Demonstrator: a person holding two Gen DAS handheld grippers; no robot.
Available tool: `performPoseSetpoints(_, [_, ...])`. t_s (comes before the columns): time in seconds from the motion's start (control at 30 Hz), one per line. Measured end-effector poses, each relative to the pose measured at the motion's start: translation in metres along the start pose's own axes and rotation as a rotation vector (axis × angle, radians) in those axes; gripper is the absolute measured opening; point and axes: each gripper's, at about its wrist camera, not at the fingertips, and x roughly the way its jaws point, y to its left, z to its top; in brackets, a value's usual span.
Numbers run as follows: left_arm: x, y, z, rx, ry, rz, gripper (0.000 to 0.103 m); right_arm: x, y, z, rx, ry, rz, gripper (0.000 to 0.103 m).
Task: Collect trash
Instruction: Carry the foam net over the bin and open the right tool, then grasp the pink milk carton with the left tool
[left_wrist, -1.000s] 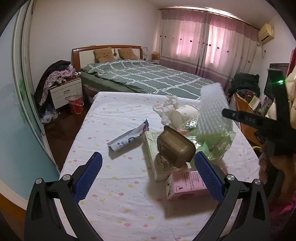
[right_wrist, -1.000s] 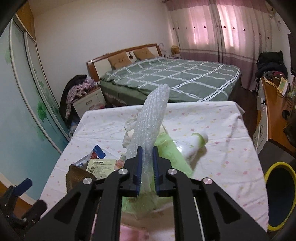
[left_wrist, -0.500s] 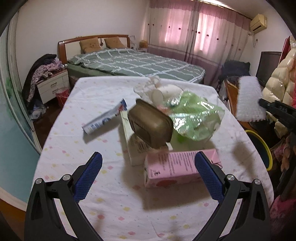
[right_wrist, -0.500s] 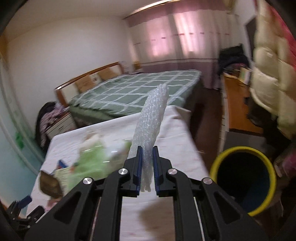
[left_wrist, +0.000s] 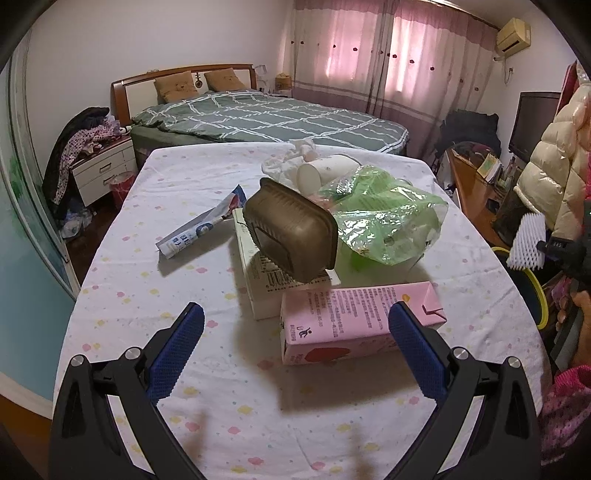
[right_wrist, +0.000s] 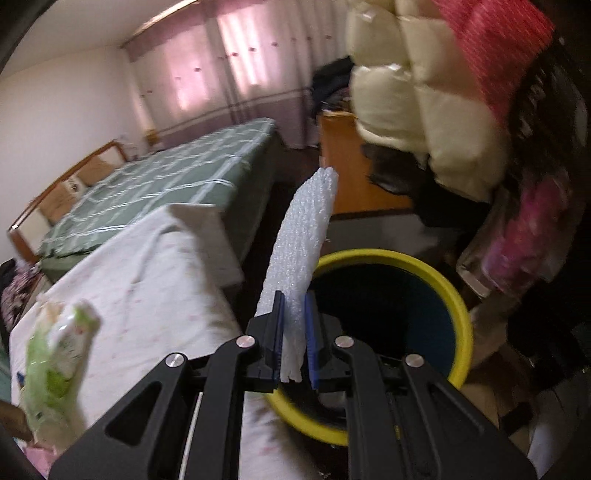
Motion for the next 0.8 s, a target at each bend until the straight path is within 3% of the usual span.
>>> performPoseSetpoints(0.27, [0.007,-0.004,-0.002,0.014,0.023,-0.021,0.098,0.024,-0.016,-0.005,0.032,0.033,-0.107,0.013])
performPoseSetpoints(0.67, [0.027,-0.007,-0.004,0.016,0.064,-0.077,0.098,0.035,-0.011,-0.011,0.015,0.046,-0.121,0.022])
performPoseSetpoints(0.8, [0.030,-0.008,-0.004,0.011,0.068,-0.138,0.098,0.036,-0.008,-0.012,0.013,0.052,-0.113,0.022])
